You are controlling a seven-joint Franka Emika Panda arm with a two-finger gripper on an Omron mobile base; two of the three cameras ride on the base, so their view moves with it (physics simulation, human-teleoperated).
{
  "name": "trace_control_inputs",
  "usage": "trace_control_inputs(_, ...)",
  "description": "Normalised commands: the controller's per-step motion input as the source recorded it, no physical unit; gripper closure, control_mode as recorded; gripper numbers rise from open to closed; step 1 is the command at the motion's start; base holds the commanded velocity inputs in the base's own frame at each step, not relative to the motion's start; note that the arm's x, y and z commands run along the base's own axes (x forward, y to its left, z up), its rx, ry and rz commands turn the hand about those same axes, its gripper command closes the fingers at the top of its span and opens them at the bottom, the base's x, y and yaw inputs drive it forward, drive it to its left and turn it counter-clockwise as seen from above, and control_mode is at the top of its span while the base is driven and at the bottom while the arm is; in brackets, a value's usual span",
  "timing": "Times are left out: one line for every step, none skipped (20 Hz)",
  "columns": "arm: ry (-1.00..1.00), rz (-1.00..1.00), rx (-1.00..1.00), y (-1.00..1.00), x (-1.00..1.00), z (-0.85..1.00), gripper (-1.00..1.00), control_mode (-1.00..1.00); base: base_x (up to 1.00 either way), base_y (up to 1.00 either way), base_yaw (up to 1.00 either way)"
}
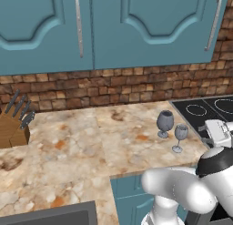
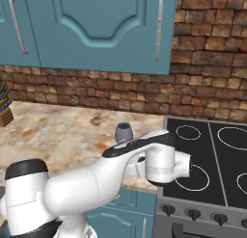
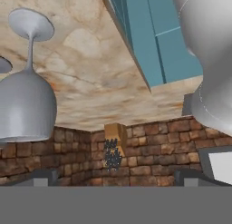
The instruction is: Retrieve the wine glasses from the counter and place one next to each plate.
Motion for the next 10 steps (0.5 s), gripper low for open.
trace_control_inputs(0.00, 0.00, 0.00, 0.00, 0.13, -0.10, -1.00, -1.00, 0.00, 0.00, 0.00)
trace_control_inputs(0.00, 0.00, 0.00, 0.00, 0.14, -0.10, -1.00, -1.00, 0.00, 0.00, 0.00)
trace_control_inputs(0.00, 0.00, 0.00, 0.00, 0.17, -0.12, -1.00, -1.00, 0.00, 0.00, 0.00)
trace_control_inputs(0.00, 0.00, 0.00, 0.00, 0.12, -0.14, -1.00, -1.00, 0.00, 0.00, 0.00)
trace_control_inputs(0.00, 0.00, 0.00, 0.00, 0.09, -0.19, -1.00, -1.00, 0.00, 0.00, 0.00)
trace_control_inputs(0.00, 0.00, 0.00, 0.00, 0.11, -0.20, -1.00, -1.00, 0.00, 0.00, 0.00)
trace_control_inputs(0.00, 0.00, 0.00, 0.00, 0.11, -0.21, -1.00, -1.00, 0.00, 0.00, 0.00)
trace_control_inputs(0.00, 0.00, 0.00, 0.00, 0.11, -0.24, -1.00, -1.00, 0.00, 0.00, 0.00)
trace_control_inputs(0.00, 0.00, 0.00, 0.00, 0.06, -0.25, -1.00, -1.00, 0.00, 0.00, 0.00)
trace_control_inputs(0.00, 0.00, 0.00, 0.00, 0.03, -0.25, -1.00, -1.00, 0.00, 0.00, 0.00)
